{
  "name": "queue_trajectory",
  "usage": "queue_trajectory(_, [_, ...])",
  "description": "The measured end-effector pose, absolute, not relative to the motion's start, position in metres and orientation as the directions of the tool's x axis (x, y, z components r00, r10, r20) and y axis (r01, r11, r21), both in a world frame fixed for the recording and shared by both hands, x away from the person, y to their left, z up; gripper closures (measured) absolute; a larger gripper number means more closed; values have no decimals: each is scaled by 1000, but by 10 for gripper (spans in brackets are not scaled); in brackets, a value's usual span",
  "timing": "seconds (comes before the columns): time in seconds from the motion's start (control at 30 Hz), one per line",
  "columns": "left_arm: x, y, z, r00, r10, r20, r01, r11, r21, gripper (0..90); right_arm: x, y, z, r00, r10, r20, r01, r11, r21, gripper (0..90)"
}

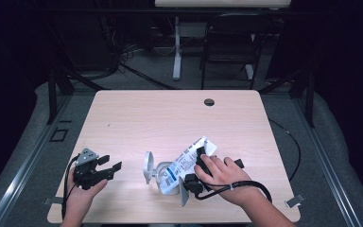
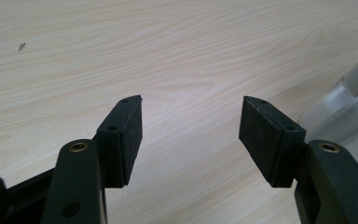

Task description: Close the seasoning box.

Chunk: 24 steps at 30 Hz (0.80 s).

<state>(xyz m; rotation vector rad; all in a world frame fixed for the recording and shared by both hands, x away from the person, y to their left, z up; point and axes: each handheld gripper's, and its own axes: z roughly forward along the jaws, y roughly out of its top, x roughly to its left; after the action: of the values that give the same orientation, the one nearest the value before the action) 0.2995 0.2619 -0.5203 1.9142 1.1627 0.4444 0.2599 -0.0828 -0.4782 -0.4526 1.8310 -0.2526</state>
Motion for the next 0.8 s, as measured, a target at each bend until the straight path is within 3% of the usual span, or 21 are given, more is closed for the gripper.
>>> queue_trajectory(0.8, [300,262,-521,508,853,-116,560,-226,797,400,259,-83,-480,-229,-434,-872,-177,899,-401,872])
